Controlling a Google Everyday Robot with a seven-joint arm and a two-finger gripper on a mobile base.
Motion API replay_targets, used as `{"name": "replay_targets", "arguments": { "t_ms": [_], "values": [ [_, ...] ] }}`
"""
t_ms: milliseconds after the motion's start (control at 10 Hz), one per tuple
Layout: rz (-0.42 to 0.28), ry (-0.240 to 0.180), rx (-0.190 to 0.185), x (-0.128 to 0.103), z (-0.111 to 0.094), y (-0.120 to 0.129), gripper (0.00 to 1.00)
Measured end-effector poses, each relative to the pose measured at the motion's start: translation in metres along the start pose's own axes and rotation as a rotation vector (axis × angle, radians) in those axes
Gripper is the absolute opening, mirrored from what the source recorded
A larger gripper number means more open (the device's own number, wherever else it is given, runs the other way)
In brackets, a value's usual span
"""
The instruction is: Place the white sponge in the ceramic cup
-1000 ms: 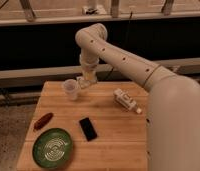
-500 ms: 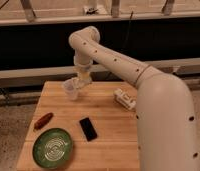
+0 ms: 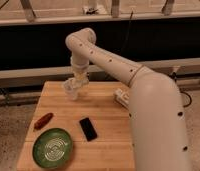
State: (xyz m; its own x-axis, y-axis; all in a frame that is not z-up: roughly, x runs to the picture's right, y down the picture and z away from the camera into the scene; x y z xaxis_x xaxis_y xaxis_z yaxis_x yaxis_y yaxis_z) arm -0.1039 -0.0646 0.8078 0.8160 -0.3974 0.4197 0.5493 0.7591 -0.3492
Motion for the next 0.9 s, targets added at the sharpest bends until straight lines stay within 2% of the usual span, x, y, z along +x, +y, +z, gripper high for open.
{"name": "replay_targets", "arguments": {
  "t_ms": [200,500,900],
  "values": [
    [0.0,0.0,0.002,0.007,0.004,0.0,0.0],
    [-0.009,-0.014,0.005,-0.002,0.013,-0.011,0.0],
    [-0.015,-0.024,0.009,0.002,0.022,-0.017,0.0]
  ]
}}
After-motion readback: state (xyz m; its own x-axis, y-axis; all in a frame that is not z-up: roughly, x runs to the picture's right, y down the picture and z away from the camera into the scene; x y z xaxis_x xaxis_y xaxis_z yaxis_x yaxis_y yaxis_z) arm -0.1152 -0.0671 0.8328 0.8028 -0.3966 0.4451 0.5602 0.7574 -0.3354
